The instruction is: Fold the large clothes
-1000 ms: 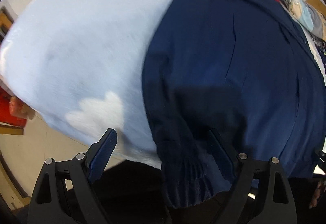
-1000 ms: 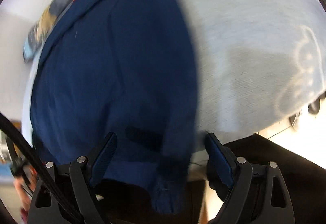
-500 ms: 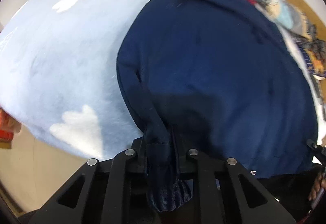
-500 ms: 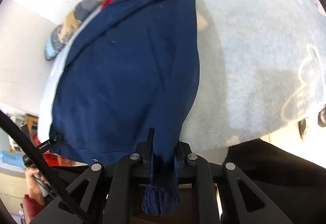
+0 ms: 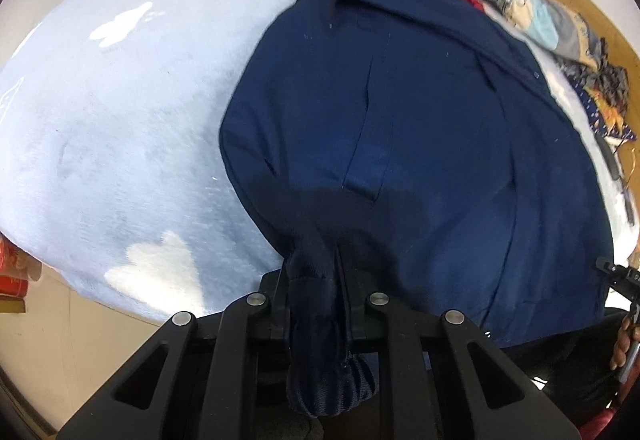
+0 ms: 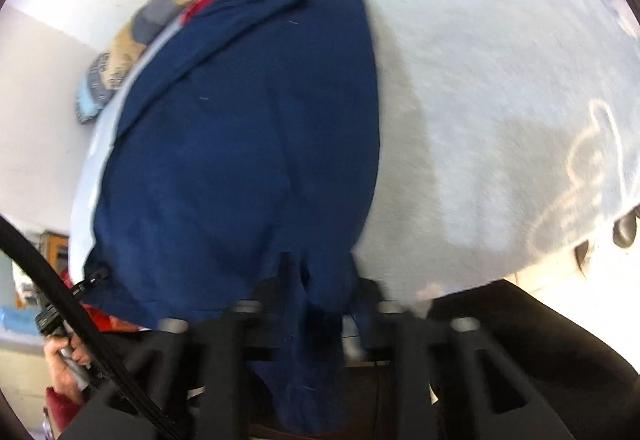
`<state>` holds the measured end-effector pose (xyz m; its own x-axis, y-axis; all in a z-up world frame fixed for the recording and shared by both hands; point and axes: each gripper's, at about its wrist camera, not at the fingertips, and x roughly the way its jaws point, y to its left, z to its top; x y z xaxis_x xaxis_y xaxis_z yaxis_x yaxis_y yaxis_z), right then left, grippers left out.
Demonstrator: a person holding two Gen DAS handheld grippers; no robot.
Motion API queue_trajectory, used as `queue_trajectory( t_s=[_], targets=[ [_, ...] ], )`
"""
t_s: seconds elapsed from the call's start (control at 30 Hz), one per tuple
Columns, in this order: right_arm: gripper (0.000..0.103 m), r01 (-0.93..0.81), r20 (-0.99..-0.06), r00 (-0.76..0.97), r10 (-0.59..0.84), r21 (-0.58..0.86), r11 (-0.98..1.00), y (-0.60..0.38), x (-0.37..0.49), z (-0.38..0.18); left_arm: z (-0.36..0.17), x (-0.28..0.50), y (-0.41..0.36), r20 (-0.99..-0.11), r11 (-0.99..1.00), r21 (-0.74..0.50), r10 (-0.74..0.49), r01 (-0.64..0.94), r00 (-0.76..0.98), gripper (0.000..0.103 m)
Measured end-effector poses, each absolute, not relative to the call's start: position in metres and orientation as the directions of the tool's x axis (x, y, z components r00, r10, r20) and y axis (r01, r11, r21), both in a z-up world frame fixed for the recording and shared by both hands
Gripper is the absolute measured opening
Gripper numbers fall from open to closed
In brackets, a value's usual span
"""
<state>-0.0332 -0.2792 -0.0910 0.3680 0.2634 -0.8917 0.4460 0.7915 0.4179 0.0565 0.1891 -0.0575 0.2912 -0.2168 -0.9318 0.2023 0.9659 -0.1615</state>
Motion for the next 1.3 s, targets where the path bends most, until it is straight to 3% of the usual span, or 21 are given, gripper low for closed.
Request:
queue_trajectory(
  t_s=[0.13, 0.2, 0.23, 0.27, 0.3, 0.33, 0.37, 0.43, 0.83, 1.23, 1.3],
  targets=[
    [0.071, 0.474, -0.909, 0.326, 0.258, 0.394, 0.788, -0.281, -0.031, -0.108, -0.067, 0.069, 0.181, -0.94, 0.97, -0.144, -0.195, 0.193, 0.279, 0.019],
    [0.072, 0.471, -0.923, 0.285, 0.259, 0.37, 0.801, -0.277, -0.028, -0.117, -0.073, 0.07, 0.181, -0.947, 0.977, -0.117, -0.163, 0.178, 0.276, 0.03],
    [0.069, 0.468, -0.926, 0.266, 0.266, 0.366, 0.805, -0.274, -0.028, -0.121, -0.077, 0.072, 0.18, -0.953, 0.982, -0.095, -0.138, 0.165, 0.271, 0.043],
    [0.061, 0.461, -0.926, 0.244, 0.288, 0.372, 0.806, -0.271, -0.027, -0.127, -0.08, 0.073, 0.181, -0.954, 0.984, -0.089, -0.129, 0.156, 0.271, 0.043],
    [0.035, 0.446, -0.921, 0.246, 0.302, 0.384, 0.808, -0.267, -0.026, -0.126, -0.081, 0.073, 0.18, -0.955, 0.983, -0.093, -0.133, 0.159, 0.266, 0.042],
    [0.016, 0.415, -0.914, 0.248, 0.321, 0.399, 0.817, -0.261, -0.025, -0.122, -0.08, 0.072, 0.178, -0.953, 0.979, -0.102, -0.146, 0.175, 0.266, 0.022],
    [0.016, 0.398, -0.911, 0.26, 0.32, 0.404, 0.824, -0.258, -0.025, -0.119, -0.076, 0.07, 0.177, -0.949, 0.976, -0.107, -0.156, 0.188, 0.273, 0.016],
    [0.014, 0.359, -0.901, 0.3, 0.315, 0.412, 0.837, -0.256, -0.028, -0.106, -0.07, 0.066, 0.177, -0.94, 0.973, -0.122, -0.177, 0.197, 0.29, 0.014],
    [0.012, 0.183, -0.723, 0.56, 0.405, 0.585, 0.79, -0.285, 0.0, -0.005, 0.014, 0.079, 0.201, -0.804, 0.911, -0.348, -0.412, 0.222, 0.429, 0.014],
    [0.012, 0.179, -0.648, 0.665, 0.37, 0.62, 0.764, -0.343, 0.114, 0.043, 0.092, 0.191, 0.171, -0.757, 0.942, -0.269, -0.335, 0.199, 0.561, 0.014],
    [0.012, 0.195, -0.657, 0.662, 0.36, 0.615, 0.764, -0.355, 0.145, 0.041, 0.098, 0.219, 0.166, -0.755, 0.95, -0.259, -0.313, 0.176, 0.576, 0.008]
  ],
)
